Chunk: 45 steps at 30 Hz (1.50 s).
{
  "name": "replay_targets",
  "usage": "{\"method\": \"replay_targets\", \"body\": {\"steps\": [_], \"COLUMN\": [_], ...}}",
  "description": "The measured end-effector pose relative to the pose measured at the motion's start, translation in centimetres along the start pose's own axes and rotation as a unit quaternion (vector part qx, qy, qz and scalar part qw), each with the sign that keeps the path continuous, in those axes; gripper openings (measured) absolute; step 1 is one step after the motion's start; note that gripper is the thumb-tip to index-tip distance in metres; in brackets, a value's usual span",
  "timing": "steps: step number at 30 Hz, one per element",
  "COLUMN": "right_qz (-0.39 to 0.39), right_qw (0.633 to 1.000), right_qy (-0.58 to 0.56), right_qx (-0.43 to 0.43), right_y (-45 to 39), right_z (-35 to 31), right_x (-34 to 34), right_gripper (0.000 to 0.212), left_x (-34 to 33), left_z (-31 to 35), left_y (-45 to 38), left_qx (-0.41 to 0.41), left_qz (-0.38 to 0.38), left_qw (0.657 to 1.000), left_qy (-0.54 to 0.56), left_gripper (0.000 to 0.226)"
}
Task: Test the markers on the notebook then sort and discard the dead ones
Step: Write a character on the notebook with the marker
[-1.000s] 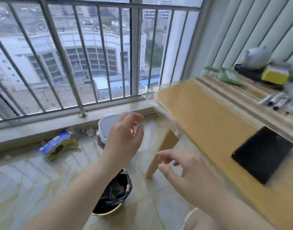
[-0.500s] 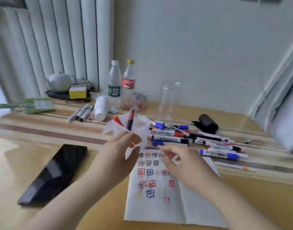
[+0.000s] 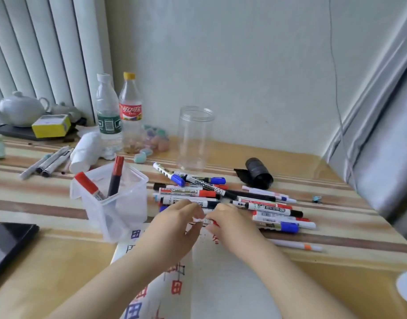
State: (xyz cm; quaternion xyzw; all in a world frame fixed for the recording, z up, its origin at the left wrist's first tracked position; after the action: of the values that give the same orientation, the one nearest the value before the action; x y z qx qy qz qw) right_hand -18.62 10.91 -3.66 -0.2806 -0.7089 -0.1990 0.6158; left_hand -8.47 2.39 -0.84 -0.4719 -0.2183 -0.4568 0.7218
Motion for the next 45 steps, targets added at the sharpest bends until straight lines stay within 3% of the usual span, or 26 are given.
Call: {"method": "replay_targets", "body": {"steps": [3,5,6,9,11,12,13,14,16,17,19,21,22,23,26,28,40,45], "right_qz": [0.020,0.049,0.045,-0.011,-0.019,-0.019,-0.016,-0.012,0.013,0.050,0.181,0.260,0.264,0.263,0.239,0.247,0.220,0.151], "right_qw": [0.999,0.981,0.952,0.790,0.714,0.700,0.708,0.749,0.873,0.921,0.968,0.964,0.957,0.951,0.949,0.939,0.953,0.970], "right_qy": [-0.048,-0.176,-0.283,-0.592,-0.682,-0.695,-0.684,-0.637,-0.449,-0.347,-0.163,0.015,0.071,0.100,0.136,0.164,0.153,0.158], "right_qx": [-0.014,-0.069,-0.110,-0.161,-0.159,-0.161,-0.171,-0.185,-0.189,-0.168,-0.068,0.057,0.097,0.126,0.157,0.175,0.143,0.103], "right_y": [0.0,0.7,1.2,2.9,3.9,4.3,4.6,4.9,5.6,5.9,6.8,7.0,6.7,6.3,5.8,6.2,7.5,7.4], "right_z": [0.2,1.0,1.3,0.4,-0.8,-1.4,-1.7,-1.8,-1.5,-1.3,-1.9,-3.1,-3.5,-3.6,-4.1,-4.0,-3.7,-3.1], "right_x": [0.6,1.8,2.2,2.1,2.0,2.1,2.1,2.3,2.8,3.5,5.5,6.2,5.6,4.8,3.0,2.2,1.9,2.5], "right_gripper": [0.023,0.016,0.013,0.012,0.012,0.013,0.013,0.015,0.019,0.021,0.018,0.016,0.029,0.036,0.026,0.031,0.045,0.050], "left_x": [-0.3,-0.2,-0.2,-0.2,-0.4,-0.3,-0.2,0.0,0.5,0.6,0.9,0.9,0.9,1.0,0.6,0.1,-1.1,-0.7], "left_z": [-0.6,-1.0,-1.1,-0.7,0.1,0.5,0.8,0.8,0.1,-0.3,-0.7,-0.4,0.0,0.4,0.9,0.8,0.8,1.2], "left_y": [0.4,0.6,0.6,0.3,0.1,0.1,0.2,0.2,0.4,0.4,0.6,0.8,1.0,1.2,1.7,2.1,2.5,2.3], "left_qx": [0.010,0.017,0.020,0.018,0.000,-0.015,-0.026,-0.031,-0.025,-0.019,-0.012,-0.017,-0.027,-0.037,-0.046,-0.041,-0.038,-0.041], "left_qz": [-0.002,0.010,0.017,0.011,-0.024,-0.037,-0.046,-0.051,-0.058,-0.068,-0.103,-0.144,-0.156,-0.163,-0.186,-0.223,-0.294,-0.284], "left_qw": [1.000,1.000,1.000,0.998,0.997,0.996,0.996,0.997,0.997,0.997,0.995,0.989,0.987,0.986,0.981,0.974,0.955,0.957], "left_qy": [-0.007,0.004,0.013,0.057,0.073,0.076,0.071,0.059,0.033,0.025,0.009,0.008,0.011,0.014,0.016,-0.007,-0.019,-0.028], "left_gripper": [0.010,0.010,0.012,0.024,0.028,0.027,0.025,0.024,0.024,0.022,0.018,0.017,0.018,0.019,0.026,0.026,0.028,0.026]}}
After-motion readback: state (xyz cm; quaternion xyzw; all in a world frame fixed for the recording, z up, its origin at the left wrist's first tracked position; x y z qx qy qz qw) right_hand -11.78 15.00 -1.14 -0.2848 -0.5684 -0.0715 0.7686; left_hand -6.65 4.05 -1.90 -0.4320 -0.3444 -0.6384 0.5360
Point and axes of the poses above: each hand's wrist, its own y-axis away from the middle knuckle, its own x-axis out of the back of the hand, z = x × y, the point moved 5 cm from there along -y, towards the middle knuckle, and after that the axes turned 6 degrees about -x, right-handed, at the moved point
